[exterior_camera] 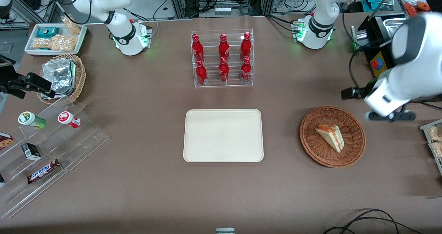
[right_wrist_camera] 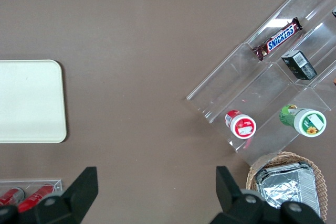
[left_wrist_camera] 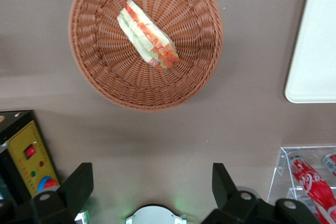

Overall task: Place sandwich from basket to tray
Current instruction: 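Move the left gripper over the wicker basket toward the sandwich, then lower the left gripper and grasp the wrapped sandwich in the basket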

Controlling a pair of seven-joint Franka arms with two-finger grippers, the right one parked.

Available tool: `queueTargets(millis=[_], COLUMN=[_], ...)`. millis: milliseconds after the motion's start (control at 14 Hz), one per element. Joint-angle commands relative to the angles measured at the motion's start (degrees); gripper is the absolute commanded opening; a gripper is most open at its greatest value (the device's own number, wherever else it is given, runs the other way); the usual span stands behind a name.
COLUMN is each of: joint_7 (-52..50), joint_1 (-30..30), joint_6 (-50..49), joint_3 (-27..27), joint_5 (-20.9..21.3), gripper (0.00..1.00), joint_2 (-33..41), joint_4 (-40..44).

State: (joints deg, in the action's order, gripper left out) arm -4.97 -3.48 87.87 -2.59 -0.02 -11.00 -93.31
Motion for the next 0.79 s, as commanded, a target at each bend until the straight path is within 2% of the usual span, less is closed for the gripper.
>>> queueTargets(millis=[0, 143, 357, 500, 714], joint_7=[-0.1, -2.0, -20.6, -32.4, -41.4], joint_1=[0.2, 0.2, 0.2, 0.1, 0.2], joint_6=[4.6, 12.4, 22.2, 23.7, 26.2], joint_3=[1.3, 1.4, 1.4, 1.5, 2.6], joint_5=[0.3, 0.2, 0.1, 0.2, 0.0], gripper=[1.00, 1.00, 1.00, 1.00, 1.00], joint_2=[-4.5, -5.1, -5.5, -7.5, -10.0], joint_4=[-0.9, -5.8, -11.5, -11.3, -11.3])
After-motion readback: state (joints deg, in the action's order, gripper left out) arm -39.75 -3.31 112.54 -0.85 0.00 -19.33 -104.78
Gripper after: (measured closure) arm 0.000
